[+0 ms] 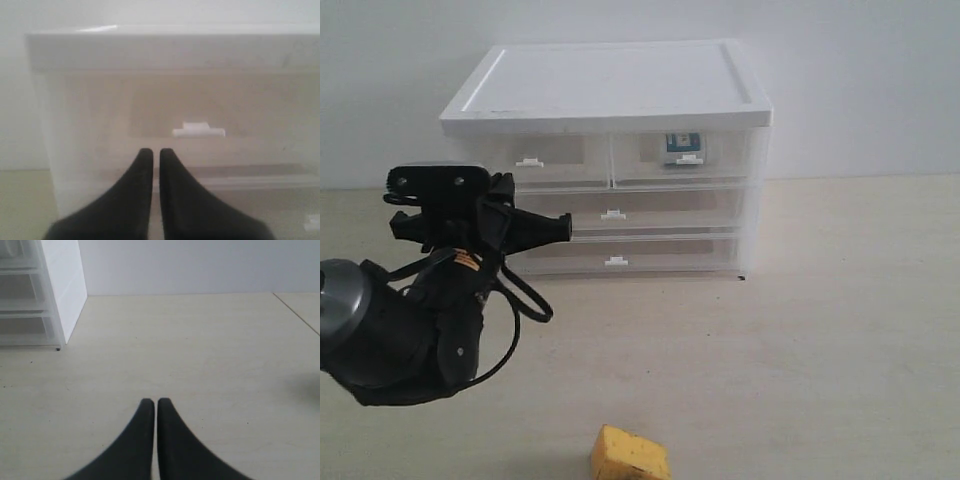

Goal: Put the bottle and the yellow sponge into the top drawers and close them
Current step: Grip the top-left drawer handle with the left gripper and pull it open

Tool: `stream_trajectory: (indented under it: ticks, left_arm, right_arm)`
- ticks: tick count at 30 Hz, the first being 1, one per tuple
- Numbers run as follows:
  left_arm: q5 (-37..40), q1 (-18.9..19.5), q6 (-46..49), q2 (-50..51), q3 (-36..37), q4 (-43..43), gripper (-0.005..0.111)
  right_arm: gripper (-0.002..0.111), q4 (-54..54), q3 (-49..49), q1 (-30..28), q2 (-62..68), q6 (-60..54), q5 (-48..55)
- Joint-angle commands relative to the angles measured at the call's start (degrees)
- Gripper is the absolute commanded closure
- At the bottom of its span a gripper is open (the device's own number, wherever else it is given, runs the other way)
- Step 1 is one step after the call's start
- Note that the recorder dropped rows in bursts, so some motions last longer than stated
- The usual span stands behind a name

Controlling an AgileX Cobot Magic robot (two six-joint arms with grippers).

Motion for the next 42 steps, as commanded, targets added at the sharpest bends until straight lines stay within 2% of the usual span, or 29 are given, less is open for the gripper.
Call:
stream_trajectory:
  ticks: [1,2,4,6,7,8,9,15,34,37,39,42]
  left_arm:
    - [-0.5,-0.4,-0.9,-3.9,4.0,1.7,0.101]
    - [-0.5,-0.4,-0.9,-4.4,4.5,2.6,0.098]
    - [-0.5,-0.4,0.2,-5.4,4.6,4.8,0.082]
    - [-0.5,-0.4,0.4,-5.6,4.5,8.5,0.043]
    - [-0.5,-0.4,-0.1,-5.6,4.5,8.5,0.03]
    - [-0.5,-0.4,-0.7,-5.5,4.4,8.5,0.023]
    - [-0.5,-0.4,-0.8,-5.2,3.9,7.9,0.021]
    - [-0.5,0.5,-0.3,-2.9,-0.1,6.1,0.027]
    - [-0.5,0.5,1.4,4.8,-8.7,1.1,0.027]
    - [-0.5,1.4,0.9,5.4,-9.2,1.3,0.028]
    - [-0.5,1.8,0.9,5.4,-9.2,0.9,0.036]
    - [-0.5,1.9,0.9,5.4,-9.2,1.1,0.06]
  right_arm:
    - [0.108,-0.4,0.2,0.1,-0.3,-0.3,-0.5]
    - [0.108,-0.4,0.2,0.1,-0.3,-0.3,-0.5]
    - [0.108,-0.4,0.2,0.1,-0.3,-0.3,-0.5]
    - [0.108,-0.4,0.2,0.1,-0.3,-0.3,-0.5]
    - [0.108,-0.4,0.2,0.1,-0.3,-0.3,-0.5]
    - [0.108,-0.4,0.2,0.1,-0.3,-0.3,-0.5]
    - [0.108,-0.4,0.2,0.1,-0.3,-0.3,-0.5]
    - [0.108,-0.4,0.2,0.1,-0.3,-0.3,-0.5]
    - [0.108,-0.4,0.2,0.1,-0.3,-0.3,-0.5]
    - [0.108,-0.4,0.2,0.1,-0.3,-0.3,-0.5]
    - [0.108,-0.4,0.2,0.1,-0.3,-0.3,-0.5]
    - [0.108,-0.4,0.2,0.1,-0.3,-0.3,-0.5]
